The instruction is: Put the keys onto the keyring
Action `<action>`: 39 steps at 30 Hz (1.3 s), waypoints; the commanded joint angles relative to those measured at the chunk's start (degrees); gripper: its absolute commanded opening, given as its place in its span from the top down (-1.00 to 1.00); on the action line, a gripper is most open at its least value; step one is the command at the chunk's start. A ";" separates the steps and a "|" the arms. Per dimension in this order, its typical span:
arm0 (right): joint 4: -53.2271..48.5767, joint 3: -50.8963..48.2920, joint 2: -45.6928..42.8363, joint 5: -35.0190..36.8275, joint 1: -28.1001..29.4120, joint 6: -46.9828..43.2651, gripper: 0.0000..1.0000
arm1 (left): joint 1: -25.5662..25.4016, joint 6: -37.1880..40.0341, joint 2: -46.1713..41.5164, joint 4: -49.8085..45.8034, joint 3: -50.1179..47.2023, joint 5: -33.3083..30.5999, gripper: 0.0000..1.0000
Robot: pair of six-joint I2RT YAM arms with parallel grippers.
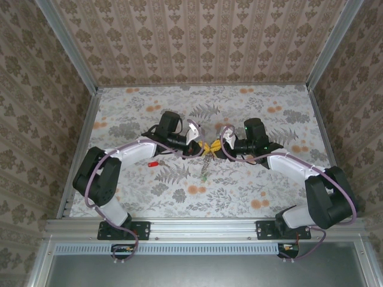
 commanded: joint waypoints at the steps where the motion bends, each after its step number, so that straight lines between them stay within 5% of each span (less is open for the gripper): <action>1: 0.77 -0.01 1.25 -0.49 -0.10 1.10 0.57 | 0.42 -2.23 -4.15 6.13 -0.29 6.10 1.00; 17: 6.27 0.82 1.64 -1.55 -0.10 4.48 1.00 | 0.42 -2.22 -3.89 5.03 -1.05 5.08 0.96; 20: 1.94 2.20 0.95 -0.47 0.14 2.22 1.00 | 0.34 0.45 -4.02 0.78 -0.45 2.75 0.69; 23: -2.91 3.63 0.12 0.62 0.67 -0.86 1.00 | -0.02 5.32 -3.68 -6.69 1.78 -0.35 0.61; 32: -10.96 7.11 -0.33 2.89 2.32 -5.66 1.00 | -1.47 13.95 -0.72 -20.54 8.17 -6.09 0.59; 39: -11.82 7.84 -0.34 3.28 2.86 -6.41 1.00 | -1.87 14.67 -0.31 -22.11 8.91 -7.68 0.54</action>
